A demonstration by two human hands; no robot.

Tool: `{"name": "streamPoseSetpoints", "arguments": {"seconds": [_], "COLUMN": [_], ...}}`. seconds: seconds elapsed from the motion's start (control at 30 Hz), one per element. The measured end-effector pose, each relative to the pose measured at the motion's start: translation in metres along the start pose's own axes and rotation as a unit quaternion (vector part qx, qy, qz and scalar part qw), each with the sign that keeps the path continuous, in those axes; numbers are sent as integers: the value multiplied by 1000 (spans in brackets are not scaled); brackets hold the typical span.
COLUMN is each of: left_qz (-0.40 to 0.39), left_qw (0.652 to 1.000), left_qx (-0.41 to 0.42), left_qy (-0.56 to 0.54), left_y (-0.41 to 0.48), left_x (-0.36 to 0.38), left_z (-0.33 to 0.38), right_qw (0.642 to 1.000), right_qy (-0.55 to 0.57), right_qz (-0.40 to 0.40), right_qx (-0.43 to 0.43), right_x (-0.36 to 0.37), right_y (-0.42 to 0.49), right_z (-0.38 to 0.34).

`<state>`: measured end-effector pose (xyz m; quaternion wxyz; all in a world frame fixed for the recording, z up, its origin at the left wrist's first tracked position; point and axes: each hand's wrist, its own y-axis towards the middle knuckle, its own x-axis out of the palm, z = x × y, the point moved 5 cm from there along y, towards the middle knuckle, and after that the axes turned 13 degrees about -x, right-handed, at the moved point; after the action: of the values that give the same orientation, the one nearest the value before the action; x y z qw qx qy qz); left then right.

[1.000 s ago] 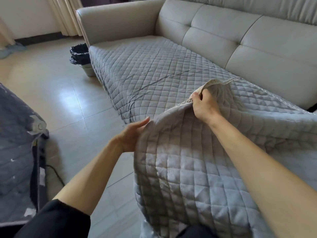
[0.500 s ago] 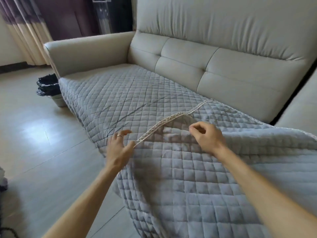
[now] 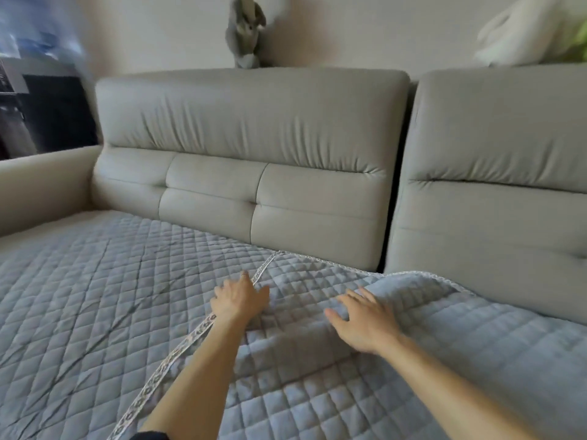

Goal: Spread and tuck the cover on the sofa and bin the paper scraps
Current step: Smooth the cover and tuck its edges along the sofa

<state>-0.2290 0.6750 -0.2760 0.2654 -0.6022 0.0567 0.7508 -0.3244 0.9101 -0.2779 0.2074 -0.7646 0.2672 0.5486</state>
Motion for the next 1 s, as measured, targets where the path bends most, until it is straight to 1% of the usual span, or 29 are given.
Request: {"name": "streamPoseSetpoints", "arguments": {"seconds": [0.1,0.17,0.23,0.27,0.3,0.33,0.37,0.4,0.47,0.5,0.53,0.57,0.67,0.7,0.73,0.8,0.87,0.93,1.0], "left_qz": [1,14,72,108,133,141,145,152,166,165,150,126,54,30,10,-23,-44,-49,-53], "left_qw": [1000,1000,996,991,987,986,986,986,983,982,984,987,993,992,990,983,979,977,970], "left_qx": [-22,-2,33,40,39,25,14,15,37,46,49,42,29,33,39,33,40,54,67], "left_qy": [3,-20,-46,-69,-84,-89,-80,-64,-68,-78,-87,-90,-97,-114,-133,-177,-196,-202,-226], "left_y": [18,28,36,48,60,70,82,91,109,117,128,137,140,136,134,135,142,147,153], "left_x": [10,18,7,-4,-13,-18,-20,-21,-25,-31,-33,-31,-7,5,12,15,10,4,3], "left_z": [13,23,26,23,17,11,8,11,33,47,59,66,70,70,72,81,92,104,119], "right_qw": [1000,997,993,992,992,992,993,995,999,997,997,998,998,997,996,996,988,979,970], "right_qy": [24,31,19,21,29,31,27,14,-16,-19,-13,-8,10,20,37,82,114,74,43], "right_qz": [-15,-51,-96,-110,-120,-125,-117,-88,14,51,60,45,-52,-72,-67,-1,96,183,233], "right_qx": [13,46,64,57,35,6,-18,-35,-49,-52,-52,-47,-30,-33,-38,-44,-45,-48,-46], "right_x": [0,3,5,7,12,18,24,28,21,14,12,13,39,45,46,35,24,11,-6], "right_y": [23,45,68,83,96,105,116,125,142,151,161,168,165,157,152,146,142,149,162], "right_z": [-1,0,-4,-12,-23,-34,-43,-47,-41,-34,-26,-19,-9,-7,-4,7,19,27,35]}}
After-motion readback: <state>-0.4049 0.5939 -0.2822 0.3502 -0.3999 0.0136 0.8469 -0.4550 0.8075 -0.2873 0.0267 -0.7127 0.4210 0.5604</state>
